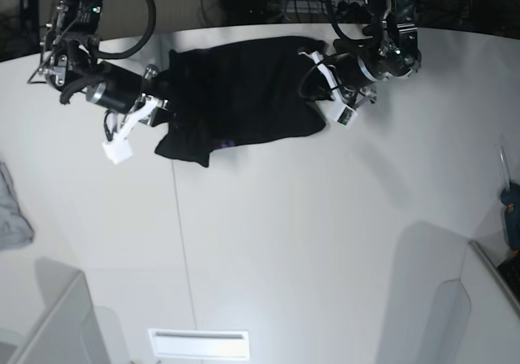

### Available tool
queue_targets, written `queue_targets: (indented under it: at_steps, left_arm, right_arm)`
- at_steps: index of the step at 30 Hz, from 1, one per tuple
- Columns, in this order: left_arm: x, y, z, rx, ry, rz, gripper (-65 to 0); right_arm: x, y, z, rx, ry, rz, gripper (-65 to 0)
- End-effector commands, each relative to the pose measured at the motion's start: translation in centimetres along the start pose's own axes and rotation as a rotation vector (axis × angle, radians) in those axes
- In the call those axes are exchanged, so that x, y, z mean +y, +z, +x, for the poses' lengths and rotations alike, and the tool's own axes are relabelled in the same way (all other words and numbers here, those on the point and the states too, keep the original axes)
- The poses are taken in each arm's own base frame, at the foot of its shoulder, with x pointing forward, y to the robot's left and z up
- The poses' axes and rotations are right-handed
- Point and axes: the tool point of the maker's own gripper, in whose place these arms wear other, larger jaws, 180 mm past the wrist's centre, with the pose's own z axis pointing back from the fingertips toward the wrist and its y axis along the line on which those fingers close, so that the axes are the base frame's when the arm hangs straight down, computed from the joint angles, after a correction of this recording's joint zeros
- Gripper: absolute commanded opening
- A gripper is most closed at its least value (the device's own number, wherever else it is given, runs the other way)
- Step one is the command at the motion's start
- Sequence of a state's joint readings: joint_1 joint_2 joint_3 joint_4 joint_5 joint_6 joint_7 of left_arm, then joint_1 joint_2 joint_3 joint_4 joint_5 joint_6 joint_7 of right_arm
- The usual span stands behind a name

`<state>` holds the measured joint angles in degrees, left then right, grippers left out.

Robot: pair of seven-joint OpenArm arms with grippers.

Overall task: Fold the T-shirt properly
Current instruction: 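Fold the right gripper's end over toward the left gripper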

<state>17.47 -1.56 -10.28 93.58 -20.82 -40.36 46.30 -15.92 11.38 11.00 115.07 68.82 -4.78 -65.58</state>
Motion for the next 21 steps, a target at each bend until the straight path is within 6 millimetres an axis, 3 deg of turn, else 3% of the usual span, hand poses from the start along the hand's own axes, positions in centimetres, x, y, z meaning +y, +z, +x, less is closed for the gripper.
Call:
queue_targets:
  at_steps: [1, 7, 12, 21]
  left_arm:
    - [0.5, 0.2, -1.7, 0.079, -0.015, 0.026, -65.0]
    - [0.5, 0.2, -1.6, 0.077, -0.015, 0.026, -65.0]
    - [0.5, 0.2, -1.5, 0.075, -0.015, 0.027, -65.0]
    - [0.8, 0.4, -1.4, 0.069, -0.008, 0.034, -65.0]
  right_arm:
    - [0.9, 0.2, 0.5, -0.014, 0.011, 0.031, -65.0]
    - [1.8, -0.7, -0.5, -0.004, -0.030, 0.072, -65.0]
    - [3.6, -2.3, -2.5, 0.065, -0.015, 0.122, -65.0]
    - [1.4, -5.0, -3.3, 0.041, 0.074, -0.048, -65.0]
